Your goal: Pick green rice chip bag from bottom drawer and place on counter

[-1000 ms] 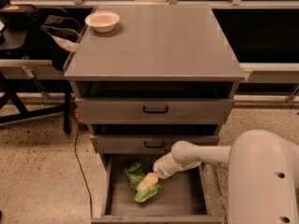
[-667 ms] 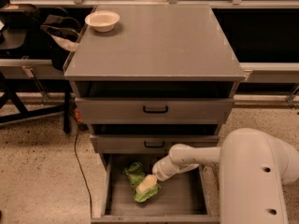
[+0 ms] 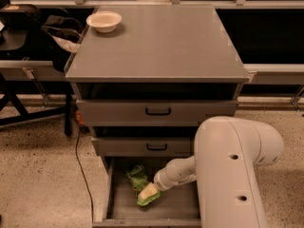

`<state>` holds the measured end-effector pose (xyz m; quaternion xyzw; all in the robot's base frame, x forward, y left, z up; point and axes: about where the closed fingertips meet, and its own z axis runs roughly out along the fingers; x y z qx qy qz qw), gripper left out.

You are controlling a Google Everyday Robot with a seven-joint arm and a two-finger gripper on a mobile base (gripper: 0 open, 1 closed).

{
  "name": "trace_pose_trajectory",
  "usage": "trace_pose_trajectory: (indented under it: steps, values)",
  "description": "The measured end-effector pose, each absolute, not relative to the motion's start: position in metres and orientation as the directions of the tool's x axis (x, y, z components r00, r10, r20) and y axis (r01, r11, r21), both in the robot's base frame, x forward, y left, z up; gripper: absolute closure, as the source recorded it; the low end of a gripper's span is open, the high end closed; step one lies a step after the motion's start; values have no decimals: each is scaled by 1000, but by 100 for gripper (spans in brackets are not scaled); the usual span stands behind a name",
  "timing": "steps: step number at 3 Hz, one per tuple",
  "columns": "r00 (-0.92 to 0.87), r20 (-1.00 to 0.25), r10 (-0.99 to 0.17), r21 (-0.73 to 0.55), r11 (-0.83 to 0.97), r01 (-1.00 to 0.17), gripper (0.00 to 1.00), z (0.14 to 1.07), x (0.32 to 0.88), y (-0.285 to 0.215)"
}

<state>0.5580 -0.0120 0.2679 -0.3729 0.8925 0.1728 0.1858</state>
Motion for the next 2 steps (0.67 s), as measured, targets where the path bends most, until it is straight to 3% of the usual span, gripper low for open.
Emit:
trace_pose_trajectory:
  steps: [2]
  values:
    - [-644, -508, -572, 244, 622, -745, 0, 248, 555, -11]
